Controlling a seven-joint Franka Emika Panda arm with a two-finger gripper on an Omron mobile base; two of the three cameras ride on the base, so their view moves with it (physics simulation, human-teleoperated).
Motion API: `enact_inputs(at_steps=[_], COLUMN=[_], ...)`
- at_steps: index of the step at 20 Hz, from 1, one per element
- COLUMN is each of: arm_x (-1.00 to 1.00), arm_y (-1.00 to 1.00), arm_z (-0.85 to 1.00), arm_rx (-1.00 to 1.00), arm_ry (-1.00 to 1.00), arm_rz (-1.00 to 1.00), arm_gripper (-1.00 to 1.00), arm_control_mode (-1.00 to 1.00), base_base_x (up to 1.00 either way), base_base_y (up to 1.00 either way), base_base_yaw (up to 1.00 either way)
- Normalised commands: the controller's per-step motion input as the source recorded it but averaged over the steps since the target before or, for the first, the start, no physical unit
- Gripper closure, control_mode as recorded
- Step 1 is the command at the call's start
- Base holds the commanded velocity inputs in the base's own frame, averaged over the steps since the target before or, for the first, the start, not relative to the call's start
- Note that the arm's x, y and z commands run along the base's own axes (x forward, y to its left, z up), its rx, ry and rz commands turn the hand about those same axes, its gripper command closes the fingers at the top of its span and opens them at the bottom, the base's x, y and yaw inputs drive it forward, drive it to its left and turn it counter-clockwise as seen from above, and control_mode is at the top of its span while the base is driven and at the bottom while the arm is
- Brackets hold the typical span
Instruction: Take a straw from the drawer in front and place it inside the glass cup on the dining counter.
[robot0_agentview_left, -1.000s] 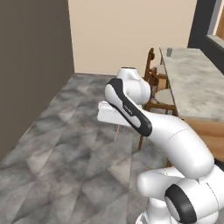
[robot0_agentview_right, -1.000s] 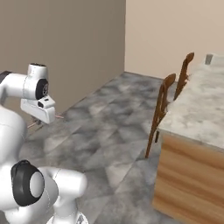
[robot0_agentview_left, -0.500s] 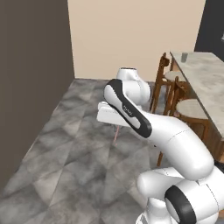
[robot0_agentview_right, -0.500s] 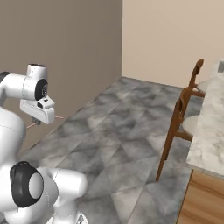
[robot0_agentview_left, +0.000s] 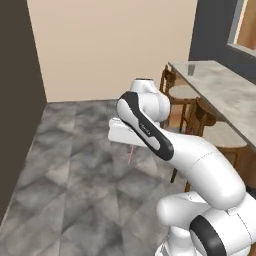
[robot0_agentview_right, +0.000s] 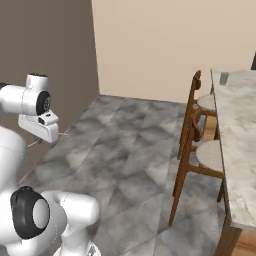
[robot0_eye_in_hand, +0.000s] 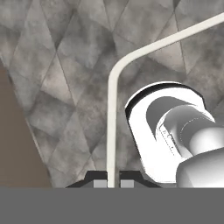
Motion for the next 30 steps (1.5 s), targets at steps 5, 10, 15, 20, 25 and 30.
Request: enact_inputs(at_steps=[5,10,15,20,25,30], arm_x=[0.00,0.00,0.00,0.00,0.00,0.00], arm_y=[0.00,0.00,0.00,0.00,0.00,0.00], arm_z=[0.00,0.00,0.00,0.00,0.00,0.00], arm_rx=[0.00,0.00,0.00,0.00,0.00,0.00], arm_ry=[0.00,0.00,0.00,0.00,0.00,0.00], arm_rz=[0.00,0.00,0.00,0.00,0.00,0.00], arm_gripper=[1.00,1.00,1.00,1.00,1.00,1.00], arm_control_mode=[1.00,1.00,1.00,1.00,1.00,1.00], base_base_x=[0.82,0.74,0.67,0.56,0.45,0.38], base_base_y=[0.51,0.59,0.65,0.68,0.76,0.80], base_base_yaw=[-0.51,-0.53,-0.53,-0.52,-0.42,-0.14])
